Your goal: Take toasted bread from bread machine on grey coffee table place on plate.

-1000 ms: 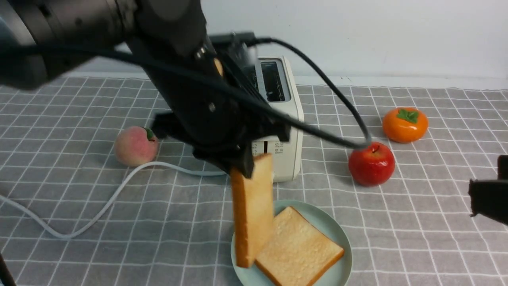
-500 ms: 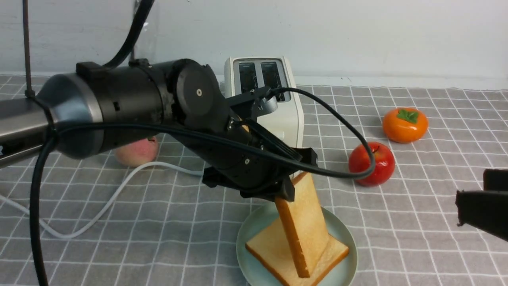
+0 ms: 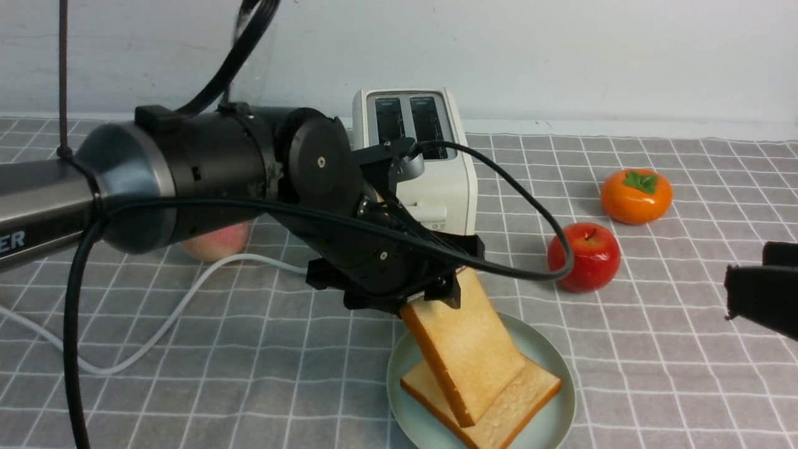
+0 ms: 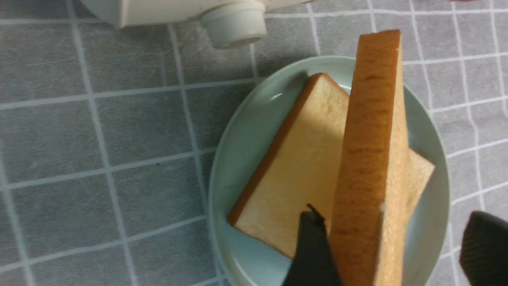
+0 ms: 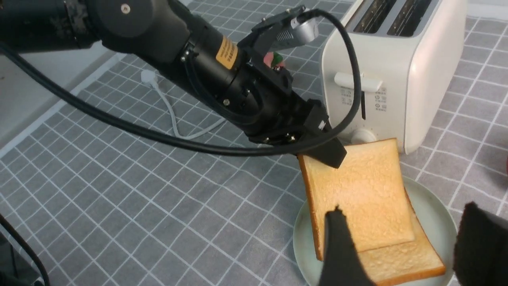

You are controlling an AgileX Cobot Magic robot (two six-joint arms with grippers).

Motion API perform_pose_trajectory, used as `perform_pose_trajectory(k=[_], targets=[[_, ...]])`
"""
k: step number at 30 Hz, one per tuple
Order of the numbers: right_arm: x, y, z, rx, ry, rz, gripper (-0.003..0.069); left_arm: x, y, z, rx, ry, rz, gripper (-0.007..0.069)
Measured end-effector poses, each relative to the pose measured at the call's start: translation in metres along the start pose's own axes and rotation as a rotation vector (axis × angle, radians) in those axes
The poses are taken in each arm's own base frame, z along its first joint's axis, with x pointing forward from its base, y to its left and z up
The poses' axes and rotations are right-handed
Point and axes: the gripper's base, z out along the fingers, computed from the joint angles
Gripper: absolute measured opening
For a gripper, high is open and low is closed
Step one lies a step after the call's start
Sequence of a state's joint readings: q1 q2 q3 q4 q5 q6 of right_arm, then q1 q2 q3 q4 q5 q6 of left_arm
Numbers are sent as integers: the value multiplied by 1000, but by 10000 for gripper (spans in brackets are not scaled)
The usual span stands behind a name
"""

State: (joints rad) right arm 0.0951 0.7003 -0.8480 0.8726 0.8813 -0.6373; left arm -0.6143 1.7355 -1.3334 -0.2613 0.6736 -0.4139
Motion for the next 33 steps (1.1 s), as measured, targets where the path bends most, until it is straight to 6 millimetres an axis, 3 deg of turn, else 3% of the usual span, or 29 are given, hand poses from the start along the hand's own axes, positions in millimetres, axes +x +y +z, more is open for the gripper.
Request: perform_pose_trajectory(k=[2, 3, 4, 7, 13, 18, 19, 20, 22, 23, 26, 29, 32, 33], targets=[[0, 0, 0, -3, -3, 3, 265, 0, 3, -1, -37, -4, 12, 556], [0, 0, 0, -2, -4, 3, 148, -1, 7, -7, -83, -14, 28, 604], [0, 0, 0, -2, -4, 3, 134, -1, 8, -8, -95, -15, 30, 612], [0, -2, 0, 20, -2, -7, -11, -1, 14, -31, -196, -47, 37, 636], [6, -11, -1, 119, 62, 2, -19, 6, 23, -72, -308, -81, -27, 564], [17, -26, -2, 278, 136, 9, -18, 30, 34, -107, -305, -101, -32, 403], [25, -32, -3, 332, 144, -15, -17, 41, 39, -124, -290, -125, -28, 329], [27, -33, -2, 337, 144, -12, -17, 42, 40, -126, -287, -128, -28, 321], [42, -35, -5, 370, 92, -6, -16, 59, 47, -156, -256, -200, -13, 203], [44, -34, -5, 370, 87, -3, -16, 61, 48, -161, -248, -213, -12, 187], [73, -37, -4, 383, 4, 44, -16, 83, 61, -190, -226, -287, 2, 60], [103, -41, -1, 396, -54, 96, -15, 106, 75, -202, -231, -289, -4, -14], [127, -46, 3, 406, -88, 150, -13, 138, 93, -207, -221, -232, -42, -14], [128, -46, 3, 409, -93, 152, -13, 139, 93, -208, -216, -232, -45, -14]])
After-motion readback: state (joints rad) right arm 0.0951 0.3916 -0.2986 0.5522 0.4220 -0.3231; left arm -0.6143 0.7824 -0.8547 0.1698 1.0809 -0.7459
